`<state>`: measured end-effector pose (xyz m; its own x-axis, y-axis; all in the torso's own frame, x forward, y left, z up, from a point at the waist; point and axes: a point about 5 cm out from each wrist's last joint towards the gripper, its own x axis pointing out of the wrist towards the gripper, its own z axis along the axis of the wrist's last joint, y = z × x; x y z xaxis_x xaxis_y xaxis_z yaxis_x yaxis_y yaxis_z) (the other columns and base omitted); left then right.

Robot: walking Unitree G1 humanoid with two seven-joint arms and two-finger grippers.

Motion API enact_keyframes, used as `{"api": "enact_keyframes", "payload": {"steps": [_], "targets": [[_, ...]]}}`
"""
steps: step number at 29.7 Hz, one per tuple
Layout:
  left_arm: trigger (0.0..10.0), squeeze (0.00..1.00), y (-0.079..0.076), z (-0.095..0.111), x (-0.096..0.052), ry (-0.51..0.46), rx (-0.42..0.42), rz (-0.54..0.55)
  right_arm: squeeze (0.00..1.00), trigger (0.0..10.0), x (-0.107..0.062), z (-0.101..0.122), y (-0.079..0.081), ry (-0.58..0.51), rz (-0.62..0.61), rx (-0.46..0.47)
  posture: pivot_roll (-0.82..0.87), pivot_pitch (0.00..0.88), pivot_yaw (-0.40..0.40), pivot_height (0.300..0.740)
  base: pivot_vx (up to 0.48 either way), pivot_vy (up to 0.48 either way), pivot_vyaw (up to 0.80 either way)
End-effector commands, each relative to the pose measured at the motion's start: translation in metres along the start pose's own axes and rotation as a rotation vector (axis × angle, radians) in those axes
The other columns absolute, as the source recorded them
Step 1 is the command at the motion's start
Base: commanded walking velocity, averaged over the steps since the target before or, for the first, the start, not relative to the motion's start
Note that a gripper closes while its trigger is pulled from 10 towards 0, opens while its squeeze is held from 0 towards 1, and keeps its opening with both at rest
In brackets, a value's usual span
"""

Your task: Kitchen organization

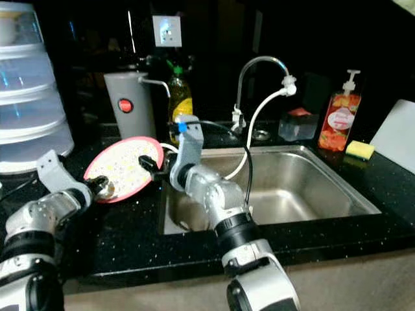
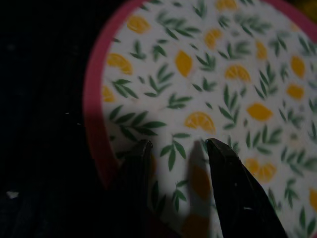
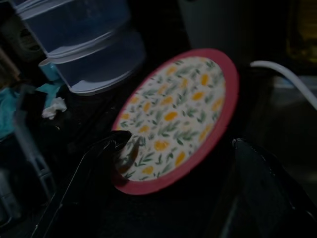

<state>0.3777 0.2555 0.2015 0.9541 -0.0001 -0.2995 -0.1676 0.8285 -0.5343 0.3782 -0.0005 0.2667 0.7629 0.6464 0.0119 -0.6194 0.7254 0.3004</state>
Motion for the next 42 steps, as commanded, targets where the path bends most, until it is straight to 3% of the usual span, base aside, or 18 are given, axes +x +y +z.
{"api": "enact_keyframes", "payload": {"steps": [1, 5, 7, 9, 10, 12, 13, 15, 19, 26, 29, 30, 31, 33, 37, 38, 39, 42], "targets": [[10.0, 0.00, 0.009, -0.017, 0.001, 0.081, 0.031, 0.033, 0.00, 10.0, -0.002, -0.002, -0.008, 0.008, -0.030, 0.011, 0.00, 0.026, -0.049, 0.740, 0.000, 0.000, 0.00], [10.0, 0.00, -0.001, 0.005, -0.005, -0.052, 0.202, -0.021, 0.00, 10.0, -0.024, 0.021, -0.051, -0.150, -0.251, -0.196, 0.00, 0.032, -0.049, 0.740, 0.000, 0.000, 0.00], [10.0, 0.00, -0.005, 0.012, -0.008, -0.107, 0.237, -0.038, 0.00, 10.0, -0.031, 0.026, -0.060, -0.184, -0.301, -0.219, 0.00, 0.033, -0.047, 0.740, 0.000, 0.000, 0.00], [10.0, 0.00, -0.018, 0.028, -0.016, -0.245, 0.304, -0.094, 0.00, 10.0, -0.046, 0.038, -0.078, -0.265, -0.404, -0.255, 0.00, 0.036, -0.046, 0.740, 0.000, 0.000, 0.00], [10.0, 0.00, -0.018, 0.028, -0.016, -0.245, 0.304, -0.094, 0.00, 10.0, -0.046, 0.038, -0.078, -0.265, -0.404, -0.255, 0.00, 0.036, -0.046, 0.740, 0.000, 0.000, 0.00], [10.0, 0.00, -0.034, 0.044, -0.028, -0.377, 0.353, -0.169, 0.00, 10.0, -0.064, 0.048, -0.095, -0.320, -0.506, -0.302, 0.00, 0.040, -0.043, 0.740, 0.000, 0.000, 0.00], [10.0, 0.00, -0.034, 0.044, -0.028, -0.377, 0.353, -0.169, 0.00, 10.0, -0.064, 0.048, -0.095, -0.320, -0.506, -0.302, 0.00, 0.040, -0.043, 0.740, 0.000, 0.000, 0.00], [10.0, 0.00, -0.052, 0.060, -0.044, -0.496, 0.418, -0.242, 0.00, 10.0, -0.092, 0.056, -0.120, -0.350, -0.644, -0.363, 0.00, 0.048, -0.038, 0.740, 0.000, 0.000, 0.00], [10.0, 0.00, -0.056, 0.065, -0.050, -0.530, 0.420, -0.260, 0.00, 10.0, -0.101, 0.056, -0.128, -0.344, -0.683, -0.384, 0.00, 0.052, -0.034, 0.740, 0.000, 0.000, 0.00], [10.0, 0.00, -0.046, 0.067, -0.060, -0.570, 0.422, -0.149, 0.00, 10.0, -0.131, 0.043, -0.152, -0.334, -0.801, -0.374, 0.00, 0.069, -0.016, 0.740, 0.000, 0.000, 0.00], [10.0, 0.00, -0.041, 0.066, -0.062, -0.555, 0.335, -0.124, 0.00, 10.0, -0.139, 0.039, -0.156, -0.330, -0.826, -0.373, 0.00, 0.074, -0.009, 0.740, 0.000, 0.000, 0.00], [10.0, 0.00, -0.036, 0.066, -0.063, -0.549, 0.253, -0.103, 0.00, 10.0, -0.142, 0.036, -0.156, -0.324, -0.835, -0.377, 0.00, 0.078, -0.003, 0.740, 0.000, 0.000, 0.00], [10.0, 0.00, -0.036, 0.066, -0.063, -0.549, 0.253, -0.103, 0.00, 10.0, -0.142, 0.036, -0.156, -0.324, -0.835, -0.377, 0.00, 0.078, -0.003, 0.740, 0.000, 0.000, 0.00], [10.0, 0.00, -0.030, 0.066, -0.064, -0.536, 0.087, -0.078, 0.00, 10.0, -0.145, 0.031, -0.157, -0.311, -0.843, -0.381, 0.00, 0.079, 0.000, 0.740, 0.000, 0.000, 0.00], [10.0, 0.00, -0.029, 0.065, -0.066, -0.529, -0.022, -0.085, 0.00, 10.0, -0.148, 0.026, -0.159, -0.293, -0.852, -0.387, 0.00, 0.079, 0.003, 0.740, 0.000, 0.000, 0.00], [10.0, 0.00, -0.030, 0.062, -0.065, -0.509, -0.105, -0.100, 0.00, 10.0, -0.150, 0.021, -0.160, -0.278, -0.859, -0.384, 0.01, 0.075, 0.009, 0.740, 0.000, 0.000, 0.00], [10.0, 0.00, -0.030, 0.062, -0.065, -0.509, -0.105, -0.100, 0.00, 10.0, -0.150, 0.021, -0.160, -0.278, -0.859, -0.384, 0.01, 0.075, 0.009, 0.740, 0.000, 0.000, 0.00], [10.0, 0.00, -0.028, 0.046, -0.060, -0.427, -0.245, -0.066, 0.00, 10.0, -0.152, 0.007, -0.159, -0.251, -0.868, -0.370, 0.01, 0.067, 0.029, 0.740, 0.000, 0.000, 0.00]]}}
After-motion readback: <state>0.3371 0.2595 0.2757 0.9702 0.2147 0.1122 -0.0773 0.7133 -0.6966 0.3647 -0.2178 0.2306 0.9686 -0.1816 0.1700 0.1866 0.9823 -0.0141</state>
